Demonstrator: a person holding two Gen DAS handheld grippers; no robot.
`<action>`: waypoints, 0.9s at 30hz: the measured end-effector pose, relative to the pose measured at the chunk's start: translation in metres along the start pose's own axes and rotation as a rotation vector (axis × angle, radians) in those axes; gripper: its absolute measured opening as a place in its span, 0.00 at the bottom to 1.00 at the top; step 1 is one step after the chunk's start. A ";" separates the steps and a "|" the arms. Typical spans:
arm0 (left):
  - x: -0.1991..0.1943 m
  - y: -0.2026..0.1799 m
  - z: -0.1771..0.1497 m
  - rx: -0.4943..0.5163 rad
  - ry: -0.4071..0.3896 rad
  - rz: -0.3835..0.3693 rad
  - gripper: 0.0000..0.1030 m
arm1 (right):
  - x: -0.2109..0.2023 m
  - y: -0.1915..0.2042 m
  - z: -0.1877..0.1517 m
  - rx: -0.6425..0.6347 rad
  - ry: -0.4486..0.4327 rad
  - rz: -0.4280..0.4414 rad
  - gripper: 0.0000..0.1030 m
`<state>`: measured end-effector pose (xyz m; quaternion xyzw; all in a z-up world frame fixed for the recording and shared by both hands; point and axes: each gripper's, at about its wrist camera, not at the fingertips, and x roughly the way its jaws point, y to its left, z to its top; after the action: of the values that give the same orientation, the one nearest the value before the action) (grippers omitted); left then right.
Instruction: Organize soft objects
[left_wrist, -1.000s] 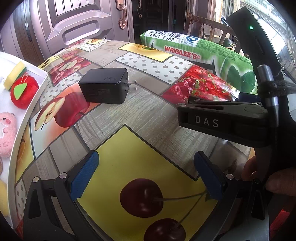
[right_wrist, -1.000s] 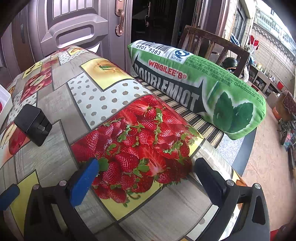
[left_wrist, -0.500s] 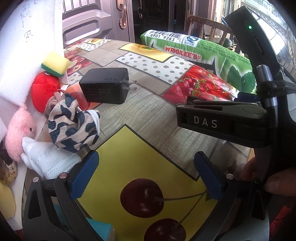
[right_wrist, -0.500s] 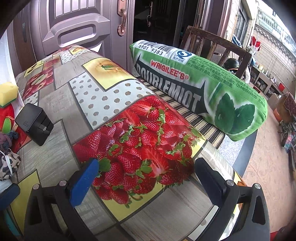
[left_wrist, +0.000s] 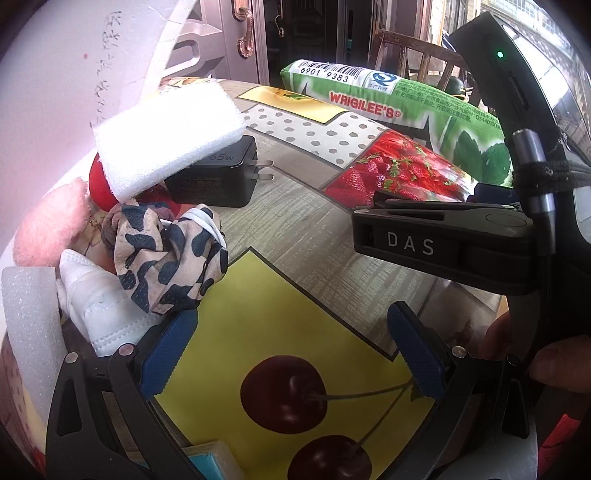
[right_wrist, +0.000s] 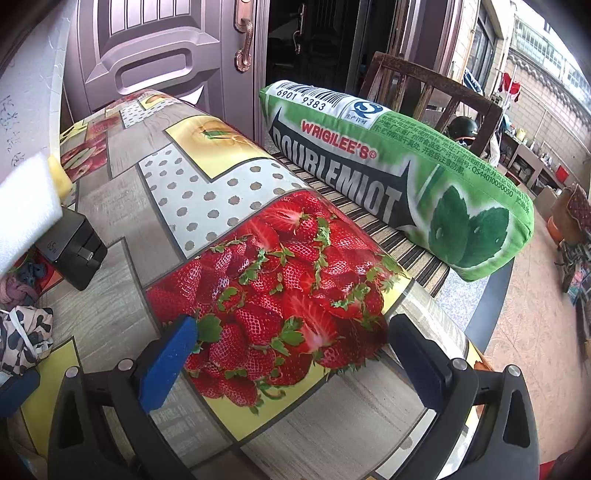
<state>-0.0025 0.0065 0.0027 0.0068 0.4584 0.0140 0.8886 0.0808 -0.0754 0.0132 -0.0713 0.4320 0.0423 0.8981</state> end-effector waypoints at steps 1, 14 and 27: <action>0.000 0.000 0.000 0.000 0.000 0.000 0.99 | 0.000 0.001 0.000 0.001 0.000 0.001 1.00; 0.000 0.000 0.000 0.000 0.000 0.000 0.99 | 0.000 0.002 0.000 -0.009 0.000 -0.011 1.00; 0.000 0.000 0.000 0.000 0.000 0.000 0.99 | 0.000 0.002 0.000 -0.008 0.001 -0.009 1.00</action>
<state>-0.0027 0.0066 0.0026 0.0068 0.4584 0.0141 0.8886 0.0806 -0.0735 0.0129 -0.0768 0.4319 0.0401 0.8977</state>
